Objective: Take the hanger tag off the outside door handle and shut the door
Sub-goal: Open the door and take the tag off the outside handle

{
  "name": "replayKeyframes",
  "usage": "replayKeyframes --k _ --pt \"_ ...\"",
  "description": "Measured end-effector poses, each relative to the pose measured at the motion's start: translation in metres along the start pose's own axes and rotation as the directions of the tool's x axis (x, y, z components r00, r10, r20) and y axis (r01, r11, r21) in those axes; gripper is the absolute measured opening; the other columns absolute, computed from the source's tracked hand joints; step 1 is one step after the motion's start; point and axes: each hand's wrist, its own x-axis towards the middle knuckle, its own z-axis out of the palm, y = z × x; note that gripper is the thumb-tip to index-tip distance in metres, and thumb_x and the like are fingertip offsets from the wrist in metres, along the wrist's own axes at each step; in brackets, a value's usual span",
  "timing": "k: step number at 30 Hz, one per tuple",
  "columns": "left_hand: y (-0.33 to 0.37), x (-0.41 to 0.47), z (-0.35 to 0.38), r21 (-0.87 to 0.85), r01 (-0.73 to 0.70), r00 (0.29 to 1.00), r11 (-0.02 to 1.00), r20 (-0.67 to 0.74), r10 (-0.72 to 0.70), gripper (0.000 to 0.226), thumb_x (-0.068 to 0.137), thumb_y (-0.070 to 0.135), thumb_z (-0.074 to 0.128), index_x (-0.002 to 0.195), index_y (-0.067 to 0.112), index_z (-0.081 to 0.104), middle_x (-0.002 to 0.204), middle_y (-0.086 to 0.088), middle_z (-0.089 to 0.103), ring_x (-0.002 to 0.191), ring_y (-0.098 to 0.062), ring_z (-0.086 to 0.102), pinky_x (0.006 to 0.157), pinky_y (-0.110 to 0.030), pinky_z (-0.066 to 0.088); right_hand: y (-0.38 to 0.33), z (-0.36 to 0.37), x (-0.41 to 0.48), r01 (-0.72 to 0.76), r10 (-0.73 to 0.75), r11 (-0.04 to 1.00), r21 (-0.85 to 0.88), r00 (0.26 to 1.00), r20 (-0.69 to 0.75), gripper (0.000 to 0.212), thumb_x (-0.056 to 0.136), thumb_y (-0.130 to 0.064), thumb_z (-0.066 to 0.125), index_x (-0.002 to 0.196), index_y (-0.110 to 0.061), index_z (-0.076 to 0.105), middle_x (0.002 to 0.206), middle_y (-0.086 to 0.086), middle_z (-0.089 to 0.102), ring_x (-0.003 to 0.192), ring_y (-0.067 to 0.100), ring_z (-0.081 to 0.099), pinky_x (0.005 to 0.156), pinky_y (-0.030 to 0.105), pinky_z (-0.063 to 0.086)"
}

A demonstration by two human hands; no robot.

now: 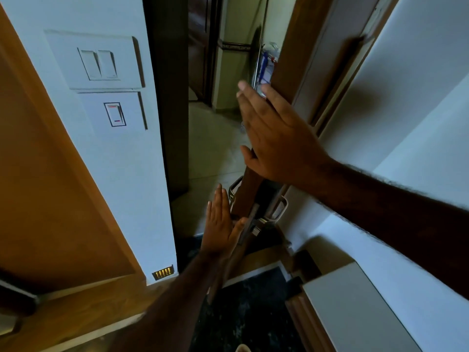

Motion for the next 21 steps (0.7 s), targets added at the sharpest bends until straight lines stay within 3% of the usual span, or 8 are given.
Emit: replayKeyframes --k 6,10,12,14,15,17,19,21 --pt "-0.001 -0.001 0.005 -0.199 0.077 0.997 0.977 -0.010 -0.081 0.080 0.107 0.063 0.020 0.170 0.025 -0.011 0.174 0.013 -0.021 0.158 0.006 -0.021 0.134 -0.034 -0.005 0.011 -0.005 -0.032 0.022 -0.021 0.999 0.026 0.999 -0.031 0.075 0.108 -0.044 0.020 0.149 0.013 0.046 0.160 0.028 0.044 0.154 0.039 0.033 0.128 0.051 0.023" --pt "-0.004 0.005 0.010 -0.244 0.179 0.984 0.953 0.052 -0.171 0.079 0.108 0.059 0.027 0.172 0.023 -0.001 0.177 0.010 -0.011 0.163 -0.007 -0.006 0.133 -0.037 0.004 0.019 -0.005 -0.053 0.037 -0.038 0.999 -0.018 0.997 -0.071 0.075 0.110 -0.047 0.023 0.152 0.011 0.043 0.161 0.026 0.042 0.154 0.037 0.035 0.126 0.050 0.016" --pt "0.002 0.007 0.007 -0.368 0.323 0.940 0.872 0.231 -0.250 0.076 0.109 0.065 0.037 0.172 0.027 0.016 0.179 0.003 0.014 0.164 -0.014 0.014 0.131 -0.039 0.019 0.024 -0.004 -0.063 0.036 -0.036 0.999 -0.003 0.994 -0.104 0.074 0.109 -0.048 0.029 0.152 0.011 0.042 0.162 0.025 0.042 0.153 0.037 0.036 0.126 0.049 0.017" --pt "0.004 0.007 0.005 -0.475 0.450 0.869 0.756 0.429 -0.247 0.048 0.108 0.057 0.051 0.156 0.056 0.043 0.159 0.018 0.054 0.146 -0.002 0.051 0.113 -0.021 0.044 0.028 -0.005 -0.073 0.041 -0.041 0.999 -0.002 0.989 -0.144 0.074 0.108 -0.048 0.034 0.152 0.010 0.043 0.160 0.024 0.045 0.152 0.036 0.039 0.125 0.049 0.020" --pt "0.004 0.008 0.008 -0.483 0.398 0.865 0.780 0.480 -0.144 0.037 0.107 0.050 0.058 0.134 0.075 0.053 0.135 0.036 0.066 0.124 0.015 0.062 0.097 -0.007 0.052 0.030 -0.005 -0.079 0.041 -0.042 0.999 -0.007 0.988 -0.151 0.074 0.108 -0.049 0.036 0.153 0.009 0.044 0.160 0.024 0.046 0.151 0.036 0.041 0.125 0.049 0.020" --pt "0.001 0.012 0.014 -0.543 0.340 0.815 0.768 0.578 0.048 0.058 0.105 0.031 0.068 0.107 0.088 0.055 0.107 0.055 0.064 0.100 0.032 0.061 0.074 0.006 0.049 0.034 -0.005 -0.092 0.039 -0.041 0.999 -0.017 0.986 -0.161 0.076 0.107 -0.050 0.038 0.154 0.009 0.042 0.160 0.023 0.046 0.150 0.035 0.042 0.125 0.048 0.021" --pt "0.004 0.012 0.013 -0.474 0.328 0.763 0.817 0.643 0.067 0.063 0.101 0.021 0.076 0.119 0.079 0.058 0.120 0.040 0.070 0.111 0.022 0.064 0.084 -0.007 0.057 0.038 -0.005 -0.105 0.039 -0.043 0.999 -0.033 0.987 -0.157 0.076 0.107 -0.051 0.039 0.154 0.008 0.041 0.159 0.022 0.047 0.151 0.035 0.042 0.126 0.048 0.020" --pt "0.004 0.008 0.014 -0.344 0.322 0.737 0.882 0.676 -0.005 0.070 0.094 0.019 0.084 0.150 0.048 0.053 0.147 0.014 0.064 0.136 -0.004 0.060 0.111 -0.035 0.055 0.042 -0.006 -0.116 0.037 -0.044 0.998 -0.047 0.987 -0.157 0.075 0.107 -0.052 0.041 0.153 0.007 0.044 0.158 0.022 0.049 0.150 0.035 0.042 0.127 0.049 0.017"
